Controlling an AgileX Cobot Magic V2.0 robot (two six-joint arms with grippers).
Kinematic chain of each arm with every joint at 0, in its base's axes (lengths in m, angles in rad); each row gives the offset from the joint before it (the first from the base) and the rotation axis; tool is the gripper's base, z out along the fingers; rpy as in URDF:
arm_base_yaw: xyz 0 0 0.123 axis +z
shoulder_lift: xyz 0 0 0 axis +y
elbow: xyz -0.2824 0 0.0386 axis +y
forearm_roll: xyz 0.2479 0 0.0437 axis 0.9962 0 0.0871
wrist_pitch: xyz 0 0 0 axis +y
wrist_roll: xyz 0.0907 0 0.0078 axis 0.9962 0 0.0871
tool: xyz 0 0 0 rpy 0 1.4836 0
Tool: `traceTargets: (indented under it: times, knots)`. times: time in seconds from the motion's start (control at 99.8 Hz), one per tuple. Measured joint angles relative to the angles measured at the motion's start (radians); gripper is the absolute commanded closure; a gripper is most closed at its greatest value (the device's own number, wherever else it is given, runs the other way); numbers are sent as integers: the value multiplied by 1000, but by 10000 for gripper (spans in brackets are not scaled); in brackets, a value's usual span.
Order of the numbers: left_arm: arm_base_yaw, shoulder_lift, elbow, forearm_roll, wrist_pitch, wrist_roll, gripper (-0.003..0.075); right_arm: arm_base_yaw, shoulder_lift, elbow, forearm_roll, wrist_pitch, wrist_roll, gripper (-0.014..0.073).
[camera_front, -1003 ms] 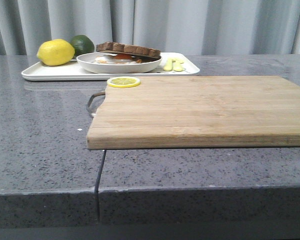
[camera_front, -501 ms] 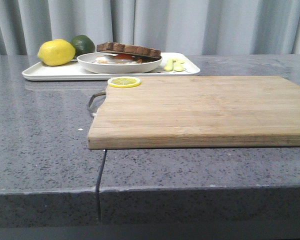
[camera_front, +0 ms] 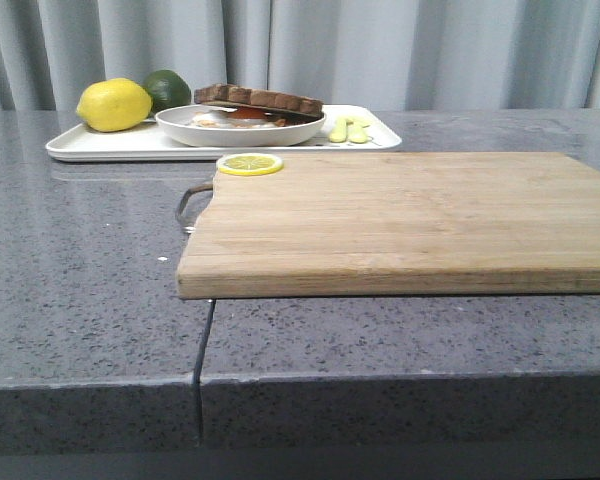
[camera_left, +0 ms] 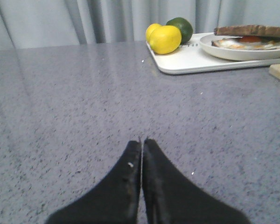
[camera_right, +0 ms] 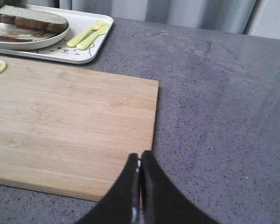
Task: Place bread and move sandwich to tray
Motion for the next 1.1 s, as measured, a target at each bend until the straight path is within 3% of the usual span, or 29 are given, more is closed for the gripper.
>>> traceTargets:
  times: [1.103]
  knots:
    - [20,0,52,39,-57,0,739,0,0,0,0,2,0,661]
